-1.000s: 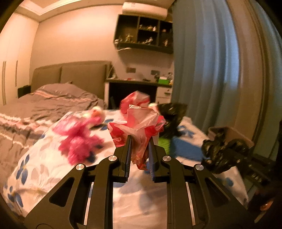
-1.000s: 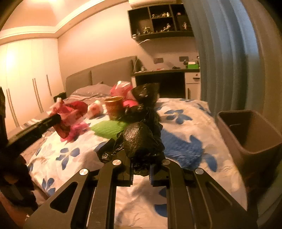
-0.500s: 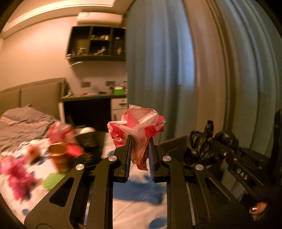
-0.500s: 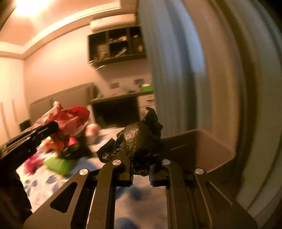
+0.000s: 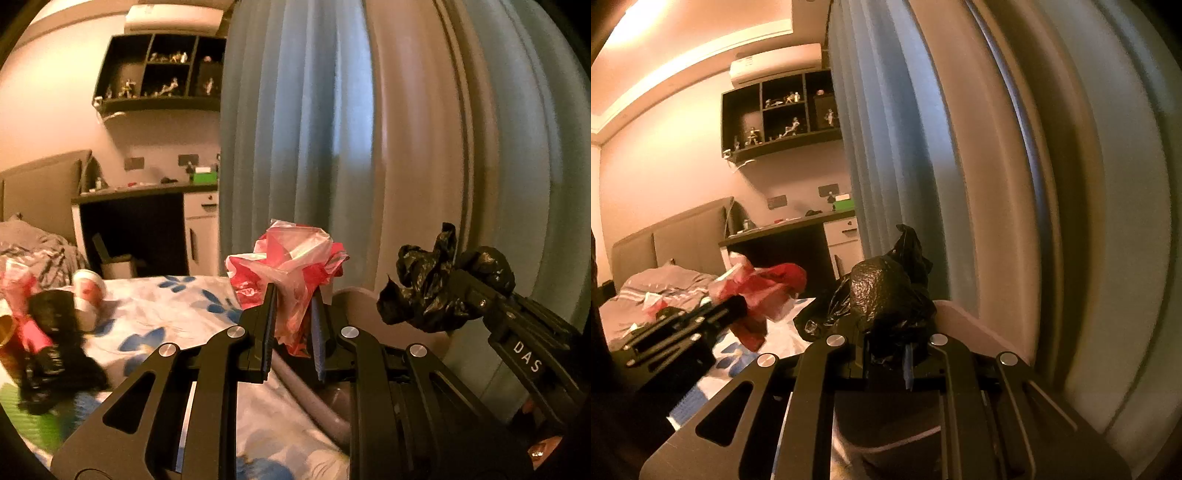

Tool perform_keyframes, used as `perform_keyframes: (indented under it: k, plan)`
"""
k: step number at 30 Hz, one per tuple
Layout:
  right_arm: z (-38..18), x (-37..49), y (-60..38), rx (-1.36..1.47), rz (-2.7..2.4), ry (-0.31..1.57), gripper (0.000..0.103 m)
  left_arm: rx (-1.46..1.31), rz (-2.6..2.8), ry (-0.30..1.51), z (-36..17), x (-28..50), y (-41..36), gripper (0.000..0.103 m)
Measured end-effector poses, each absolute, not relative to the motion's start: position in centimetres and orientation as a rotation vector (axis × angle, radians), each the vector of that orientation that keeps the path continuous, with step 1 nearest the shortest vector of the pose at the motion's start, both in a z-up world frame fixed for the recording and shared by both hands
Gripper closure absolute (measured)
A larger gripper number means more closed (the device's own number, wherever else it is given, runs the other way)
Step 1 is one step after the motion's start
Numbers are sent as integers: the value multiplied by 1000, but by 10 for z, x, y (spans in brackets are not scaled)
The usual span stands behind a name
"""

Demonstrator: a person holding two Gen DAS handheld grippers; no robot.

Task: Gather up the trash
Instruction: 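Carry both held bags over to the brown bin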

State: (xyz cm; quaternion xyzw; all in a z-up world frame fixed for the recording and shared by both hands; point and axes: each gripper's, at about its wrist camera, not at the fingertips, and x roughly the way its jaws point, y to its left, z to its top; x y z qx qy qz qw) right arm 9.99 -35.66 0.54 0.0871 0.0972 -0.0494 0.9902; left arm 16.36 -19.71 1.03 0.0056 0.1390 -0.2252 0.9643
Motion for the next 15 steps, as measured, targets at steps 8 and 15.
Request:
perform_keyframes:
  k: [8, 15]
  plan:
    - [-4, 114, -370, 195, -115, 198, 89, 11, -486, 318, -5, 188, -223, 86]
    - [-9, 124, -374, 210, -127, 212, 88, -9, -511, 354, -11, 200, -233, 86]
